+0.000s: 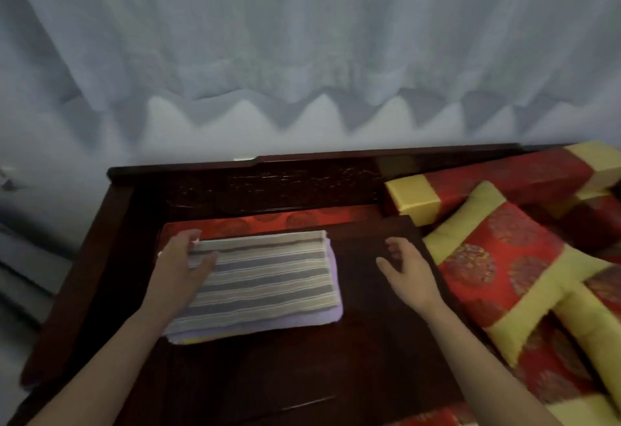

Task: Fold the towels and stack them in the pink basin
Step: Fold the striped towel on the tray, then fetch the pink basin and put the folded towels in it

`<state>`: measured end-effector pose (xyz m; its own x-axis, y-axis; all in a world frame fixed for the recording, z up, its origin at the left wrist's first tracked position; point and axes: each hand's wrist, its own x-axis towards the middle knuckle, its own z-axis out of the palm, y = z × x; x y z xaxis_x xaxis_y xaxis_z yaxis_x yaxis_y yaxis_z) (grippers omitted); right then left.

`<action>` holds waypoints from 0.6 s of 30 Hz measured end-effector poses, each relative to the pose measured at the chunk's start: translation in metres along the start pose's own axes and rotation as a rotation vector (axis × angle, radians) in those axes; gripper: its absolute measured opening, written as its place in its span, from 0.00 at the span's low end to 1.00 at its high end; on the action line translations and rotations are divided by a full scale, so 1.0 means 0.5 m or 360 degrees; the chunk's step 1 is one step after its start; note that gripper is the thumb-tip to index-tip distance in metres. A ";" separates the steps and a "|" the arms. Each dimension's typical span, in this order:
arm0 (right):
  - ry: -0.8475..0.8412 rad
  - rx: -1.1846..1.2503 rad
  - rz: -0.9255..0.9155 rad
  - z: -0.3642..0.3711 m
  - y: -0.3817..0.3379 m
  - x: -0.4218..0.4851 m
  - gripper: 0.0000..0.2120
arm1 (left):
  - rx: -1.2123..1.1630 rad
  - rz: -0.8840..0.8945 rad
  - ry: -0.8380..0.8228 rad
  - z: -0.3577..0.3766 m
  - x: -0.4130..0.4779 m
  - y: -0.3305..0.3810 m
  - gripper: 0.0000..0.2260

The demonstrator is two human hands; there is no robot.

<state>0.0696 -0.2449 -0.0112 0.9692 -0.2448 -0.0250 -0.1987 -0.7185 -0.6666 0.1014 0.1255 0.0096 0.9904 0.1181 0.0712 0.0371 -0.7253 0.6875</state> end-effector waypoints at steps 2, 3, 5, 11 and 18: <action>0.0133 0.0050 0.0089 -0.120 0.046 -0.058 0.19 | -0.0304 0.0030 -0.0069 0.032 -0.044 0.121 0.15; 0.0188 0.0067 0.0111 -0.161 0.065 -0.081 0.18 | -0.0557 -0.0045 -0.0161 0.051 -0.061 0.160 0.13; 0.0336 0.0152 0.0225 -0.269 0.121 -0.147 0.17 | -0.1059 -0.0223 -0.0421 0.109 -0.108 0.270 0.09; 0.0767 0.1028 0.0770 -0.608 0.305 -0.401 0.12 | -0.1647 -0.0362 -0.1168 0.326 -0.310 0.620 0.12; 0.1277 0.1381 0.0963 -0.908 0.622 -0.758 0.14 | -0.1570 -0.0130 -0.1690 0.614 -0.666 1.005 0.16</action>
<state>-0.4254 -0.6711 0.1292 0.3479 -0.9062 -0.2402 -0.1182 0.2118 -0.9701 -0.1687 -0.4866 0.1094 0.6356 -0.7306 -0.2494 0.4265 0.0630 0.9023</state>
